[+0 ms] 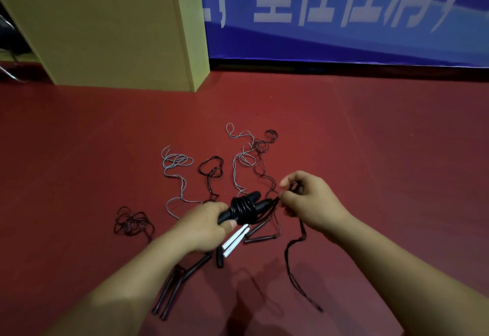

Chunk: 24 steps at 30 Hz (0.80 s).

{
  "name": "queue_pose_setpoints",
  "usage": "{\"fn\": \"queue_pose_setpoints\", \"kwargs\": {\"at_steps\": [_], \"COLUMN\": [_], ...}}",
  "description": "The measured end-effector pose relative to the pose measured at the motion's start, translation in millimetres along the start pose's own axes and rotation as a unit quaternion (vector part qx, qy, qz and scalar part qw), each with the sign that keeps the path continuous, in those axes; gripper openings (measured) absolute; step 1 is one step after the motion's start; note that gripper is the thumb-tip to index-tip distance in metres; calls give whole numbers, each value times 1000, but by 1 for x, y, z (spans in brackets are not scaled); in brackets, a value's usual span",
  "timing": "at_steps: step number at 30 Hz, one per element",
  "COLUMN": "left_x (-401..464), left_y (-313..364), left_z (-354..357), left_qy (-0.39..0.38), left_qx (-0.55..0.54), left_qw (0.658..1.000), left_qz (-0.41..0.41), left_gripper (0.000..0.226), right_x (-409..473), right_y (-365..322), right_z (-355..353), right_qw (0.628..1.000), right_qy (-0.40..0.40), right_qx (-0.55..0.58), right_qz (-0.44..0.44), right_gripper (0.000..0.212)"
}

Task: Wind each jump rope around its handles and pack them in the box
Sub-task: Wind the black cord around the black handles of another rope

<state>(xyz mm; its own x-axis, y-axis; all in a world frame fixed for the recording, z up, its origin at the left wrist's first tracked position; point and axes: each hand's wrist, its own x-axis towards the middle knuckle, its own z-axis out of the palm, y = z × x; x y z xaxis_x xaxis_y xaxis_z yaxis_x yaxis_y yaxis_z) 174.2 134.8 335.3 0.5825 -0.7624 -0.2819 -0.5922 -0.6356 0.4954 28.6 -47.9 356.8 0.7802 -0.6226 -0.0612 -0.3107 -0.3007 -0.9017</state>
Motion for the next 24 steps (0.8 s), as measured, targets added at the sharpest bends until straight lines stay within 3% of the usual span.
{"fn": "queue_pose_setpoints", "kwargs": {"at_steps": [6,15,24], "left_x": [-12,-15,-21], "left_y": [23,30,37], "left_z": [5,11,18], "left_qy": [-19,1,-100], "left_qx": [16,40,88], "left_qw": [1000,999,982], "left_qz": [15,32,136], "left_gripper": [18,16,19], "right_x": [0,0,0], "right_y": [2,6,8], "right_z": [-1,-4,-4], "right_qw": [997,988,979], "right_qy": [-22,-94,-131], "right_qx": [-49,-7,-55], "right_qz": [-57,-124,-150], "right_gripper": [15,10,14]}}
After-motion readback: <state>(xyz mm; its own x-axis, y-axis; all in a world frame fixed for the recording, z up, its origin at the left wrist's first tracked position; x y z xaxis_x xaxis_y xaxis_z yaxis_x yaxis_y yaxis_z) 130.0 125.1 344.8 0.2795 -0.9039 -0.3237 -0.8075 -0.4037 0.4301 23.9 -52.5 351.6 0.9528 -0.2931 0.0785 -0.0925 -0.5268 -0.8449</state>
